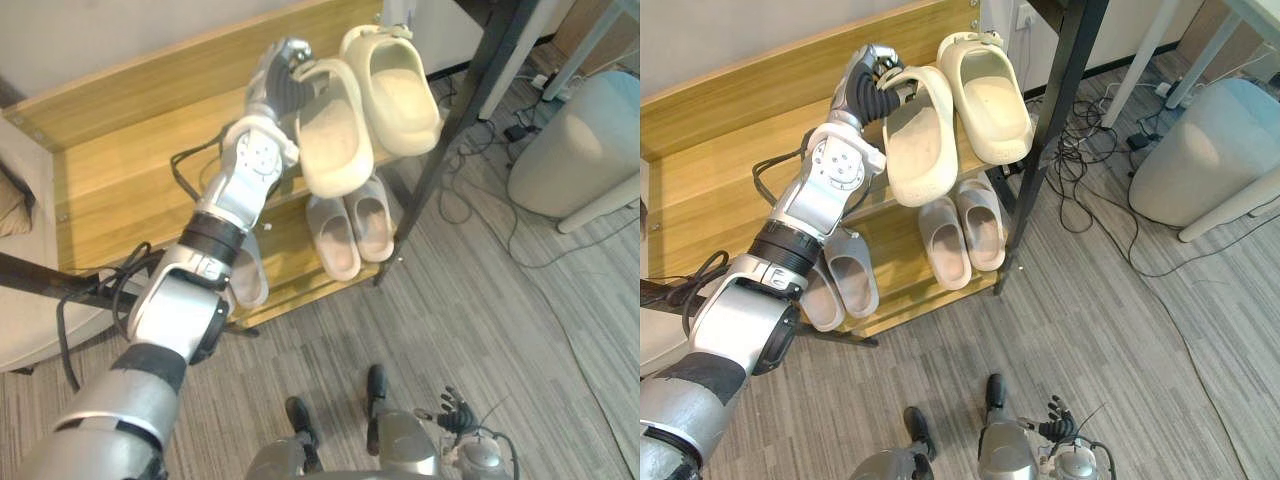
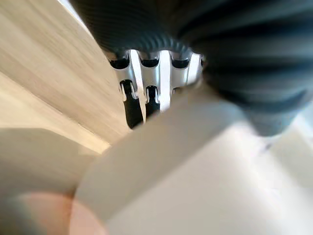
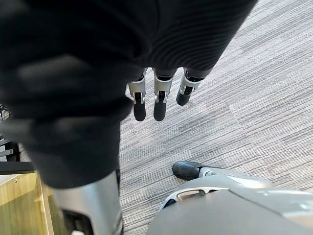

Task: Organize the slippers on the shoe rack

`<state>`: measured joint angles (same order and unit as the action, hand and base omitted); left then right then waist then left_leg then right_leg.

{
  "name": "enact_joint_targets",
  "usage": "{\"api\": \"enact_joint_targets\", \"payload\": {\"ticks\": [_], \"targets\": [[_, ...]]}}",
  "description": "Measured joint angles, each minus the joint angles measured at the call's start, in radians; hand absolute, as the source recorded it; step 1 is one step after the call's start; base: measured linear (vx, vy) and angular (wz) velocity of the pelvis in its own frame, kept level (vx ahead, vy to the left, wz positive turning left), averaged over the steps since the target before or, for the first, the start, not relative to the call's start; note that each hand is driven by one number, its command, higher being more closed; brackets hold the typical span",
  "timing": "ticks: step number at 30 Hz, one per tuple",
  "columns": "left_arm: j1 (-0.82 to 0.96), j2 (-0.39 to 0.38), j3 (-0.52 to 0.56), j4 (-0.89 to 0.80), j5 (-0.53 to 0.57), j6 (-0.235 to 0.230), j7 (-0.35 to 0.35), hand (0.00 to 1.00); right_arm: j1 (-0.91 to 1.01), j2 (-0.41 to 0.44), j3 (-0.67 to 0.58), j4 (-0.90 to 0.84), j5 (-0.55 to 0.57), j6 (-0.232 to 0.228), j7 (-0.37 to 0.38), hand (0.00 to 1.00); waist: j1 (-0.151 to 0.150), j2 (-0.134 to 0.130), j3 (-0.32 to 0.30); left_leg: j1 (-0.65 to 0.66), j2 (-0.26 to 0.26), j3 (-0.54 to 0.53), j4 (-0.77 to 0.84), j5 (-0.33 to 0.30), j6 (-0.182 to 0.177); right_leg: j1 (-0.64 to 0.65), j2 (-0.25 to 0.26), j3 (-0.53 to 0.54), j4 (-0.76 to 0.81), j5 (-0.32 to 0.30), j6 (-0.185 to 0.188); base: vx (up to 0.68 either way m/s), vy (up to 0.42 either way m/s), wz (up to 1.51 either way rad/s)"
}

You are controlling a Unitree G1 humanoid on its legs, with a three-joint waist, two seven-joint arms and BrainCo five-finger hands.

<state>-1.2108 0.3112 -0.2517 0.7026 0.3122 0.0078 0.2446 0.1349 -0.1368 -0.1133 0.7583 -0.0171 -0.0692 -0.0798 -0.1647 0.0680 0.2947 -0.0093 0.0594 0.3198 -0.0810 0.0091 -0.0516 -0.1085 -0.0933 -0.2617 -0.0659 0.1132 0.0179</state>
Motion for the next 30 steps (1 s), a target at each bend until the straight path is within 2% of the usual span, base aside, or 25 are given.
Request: {"api": "enact_joint_targets", "payload": {"ticks": [14,21,26,30], "targets": [[-0.003,-0.057,0.029,0.021,-0.006,0.002,0.011,0.0,0.001,0.008,0.0,0.0,0.019,-0.002,-0.001,0.0,-0.001,-0.001,0.002,-0.002,-0.007,-0.008,0.001,-0.001,0.001,0.002,-0.006,-0.006,0.001,0.001,0.001,-0.02,-0.002,0.01],[-0.003,-0.068,0.029,0.014,-0.049,0.002,0.016,0.0,0.001,0.009,0.0,0.0,0.019,-0.001,-0.001,0.0,-0.001,-0.001,0.007,0.01,-0.009,-0.017,0.002,0.0,0.002,0.02,-0.011,-0.014,0.0,0.001,0.002,-0.01,-0.001,0.03],[0.025,-0.08,0.031,-0.117,-0.084,-0.004,0.041,0.0,0.001,0.007,0.002,0.002,0.019,-0.002,-0.001,0.0,0.003,-0.001,0.02,0.014,-0.009,-0.043,0.009,-0.002,0.004,0.041,-0.015,-0.039,-0.003,0.0,0.004,-0.04,-0.013,0.15],[0.128,-0.096,0.035,-0.273,-0.141,-0.027,0.063,0.0,0.001,0.004,0.009,0.004,0.019,-0.002,-0.001,0.0,0.005,-0.001,0.019,0.028,-0.013,-0.065,0.011,-0.001,0.005,0.07,-0.018,-0.06,-0.01,-0.003,0.008,-0.02,-0.01,0.15]]}}
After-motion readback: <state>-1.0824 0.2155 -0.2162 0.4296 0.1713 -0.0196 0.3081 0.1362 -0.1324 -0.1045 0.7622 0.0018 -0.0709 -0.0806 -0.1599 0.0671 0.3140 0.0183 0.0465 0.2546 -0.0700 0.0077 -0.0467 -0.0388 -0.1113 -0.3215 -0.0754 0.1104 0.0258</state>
